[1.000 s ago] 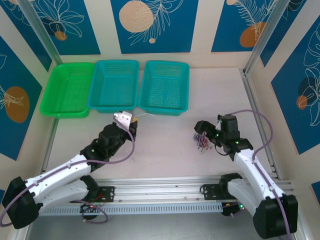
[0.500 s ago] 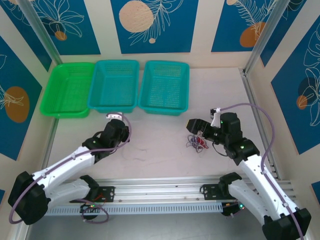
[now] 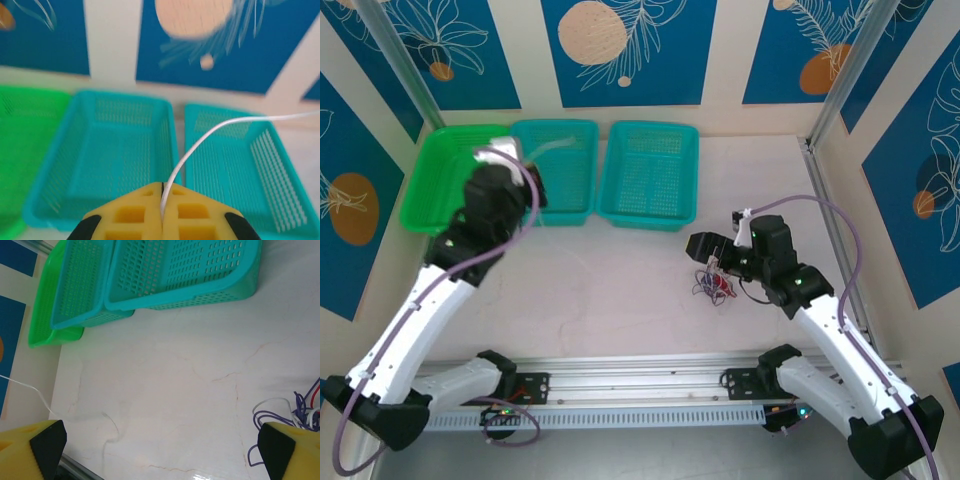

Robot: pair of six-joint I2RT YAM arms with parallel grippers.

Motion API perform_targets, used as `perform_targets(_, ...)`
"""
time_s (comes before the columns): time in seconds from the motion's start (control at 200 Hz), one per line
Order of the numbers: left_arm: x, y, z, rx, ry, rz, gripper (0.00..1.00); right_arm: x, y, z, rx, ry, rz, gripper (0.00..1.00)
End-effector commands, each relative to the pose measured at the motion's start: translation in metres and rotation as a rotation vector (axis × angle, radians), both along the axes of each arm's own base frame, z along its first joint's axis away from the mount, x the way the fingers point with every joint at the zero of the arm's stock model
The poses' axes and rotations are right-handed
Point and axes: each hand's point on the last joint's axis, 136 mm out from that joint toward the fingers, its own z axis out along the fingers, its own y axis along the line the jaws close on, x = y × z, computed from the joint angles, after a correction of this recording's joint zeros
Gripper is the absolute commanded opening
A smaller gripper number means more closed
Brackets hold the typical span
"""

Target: Untangle the cables

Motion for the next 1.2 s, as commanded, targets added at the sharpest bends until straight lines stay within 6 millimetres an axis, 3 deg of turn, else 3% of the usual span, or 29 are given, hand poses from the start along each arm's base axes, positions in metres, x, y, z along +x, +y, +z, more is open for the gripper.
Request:
perform_targets(0.0,0.015,0.016,0.028,0.103,0.022,0.000,0.00,0.001,0.001,0.019,0.011,0.001,-0.008,1.00)
perform_targets(0.145,0.024,0.014,0.109,0.106,-0.104,-0.038,0.00,0.012,0.003,0.035,0.004,-0.005,-0.023,1.00)
perform_targets(0.255,0.027,0.027,0.167,0.139,-0.201,0.006,0.00,0.025,0.009,0.043,0.004,0.001,-0.018,1.00)
perform_targets(0.36,0.034,0.049,0.209,0.170,-0.289,0.084,0.00,0.037,0.019,0.047,0.000,0.032,0.012,1.00)
perform_targets(0.46,0.041,0.073,0.237,0.210,-0.351,0.177,0.00,0.044,0.027,0.048,-0.006,0.068,0.044,1.00)
perform_targets(0.555,0.057,0.095,0.244,0.249,-0.372,0.244,0.00,0.048,0.030,0.047,-0.017,0.086,0.054,1.00)
perform_targets(0.81,0.100,0.166,0.215,0.215,-0.309,0.352,0.00,0.050,0.026,0.050,-0.035,0.081,0.038,1.00)
perform_targets(1.01,0.106,0.222,0.213,0.118,-0.345,0.402,0.00,0.056,0.026,0.043,-0.055,0.103,0.028,1.00)
perform_targets(1.195,0.112,0.248,0.198,0.067,-0.314,0.420,0.00,0.062,0.033,0.034,-0.036,0.142,0.032,1.00)
